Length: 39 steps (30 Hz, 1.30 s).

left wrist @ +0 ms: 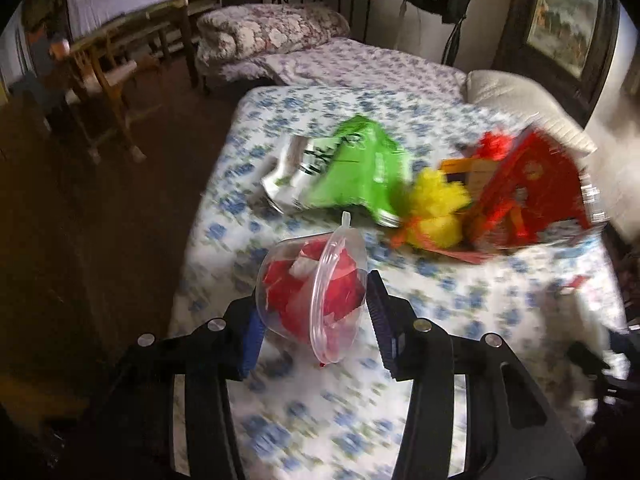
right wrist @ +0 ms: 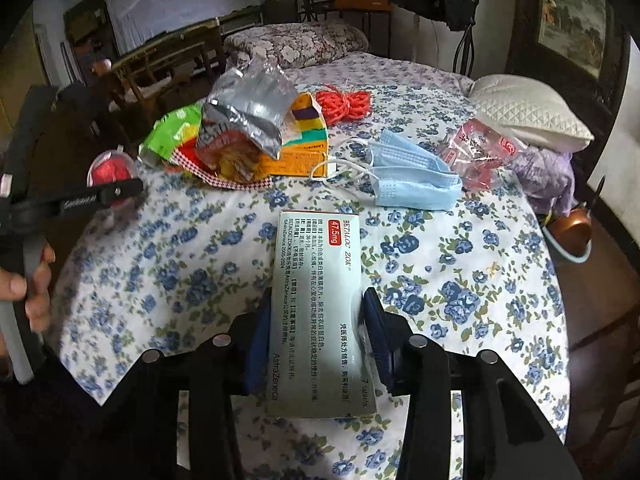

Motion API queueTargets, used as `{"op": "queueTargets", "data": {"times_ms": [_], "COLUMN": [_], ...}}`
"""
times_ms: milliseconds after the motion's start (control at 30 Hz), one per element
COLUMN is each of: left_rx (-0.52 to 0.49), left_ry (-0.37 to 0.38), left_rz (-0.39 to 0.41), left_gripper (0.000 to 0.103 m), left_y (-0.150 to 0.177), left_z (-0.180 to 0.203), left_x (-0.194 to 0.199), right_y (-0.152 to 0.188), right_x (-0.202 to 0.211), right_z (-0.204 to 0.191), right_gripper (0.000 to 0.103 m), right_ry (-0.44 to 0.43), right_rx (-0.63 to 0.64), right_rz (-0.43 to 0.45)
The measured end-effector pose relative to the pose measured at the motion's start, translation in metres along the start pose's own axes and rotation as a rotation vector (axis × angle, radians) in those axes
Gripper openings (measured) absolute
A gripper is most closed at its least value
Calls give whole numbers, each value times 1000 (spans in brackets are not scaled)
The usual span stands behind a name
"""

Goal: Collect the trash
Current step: 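Grasp the clear cup with red contents with the left tool while the right holds the box, then carry cup and box to the red wastebasket and open both tools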

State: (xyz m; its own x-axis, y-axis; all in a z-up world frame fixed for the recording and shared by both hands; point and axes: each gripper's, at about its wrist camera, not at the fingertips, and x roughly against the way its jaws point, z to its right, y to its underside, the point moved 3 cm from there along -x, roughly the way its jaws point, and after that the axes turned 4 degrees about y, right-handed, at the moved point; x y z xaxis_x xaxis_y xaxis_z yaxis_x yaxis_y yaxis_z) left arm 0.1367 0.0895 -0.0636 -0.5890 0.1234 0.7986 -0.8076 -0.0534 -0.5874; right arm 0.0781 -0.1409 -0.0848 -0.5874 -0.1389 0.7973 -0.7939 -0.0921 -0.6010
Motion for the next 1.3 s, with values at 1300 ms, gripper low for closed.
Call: {"op": "queueTargets", "data": {"times_ms": [1300], "left_rx": [-648], "left_ry": [521], "left_rz": [-113], "left_gripper": [48], "left_y": [105], "left_z": [394], "left_x": [74], "right_y": [130], "right_x": [161], "right_z": [250], "right_gripper": [44], "right_ry": [140], "right_rx": [-484], "right_rz": [148]}}
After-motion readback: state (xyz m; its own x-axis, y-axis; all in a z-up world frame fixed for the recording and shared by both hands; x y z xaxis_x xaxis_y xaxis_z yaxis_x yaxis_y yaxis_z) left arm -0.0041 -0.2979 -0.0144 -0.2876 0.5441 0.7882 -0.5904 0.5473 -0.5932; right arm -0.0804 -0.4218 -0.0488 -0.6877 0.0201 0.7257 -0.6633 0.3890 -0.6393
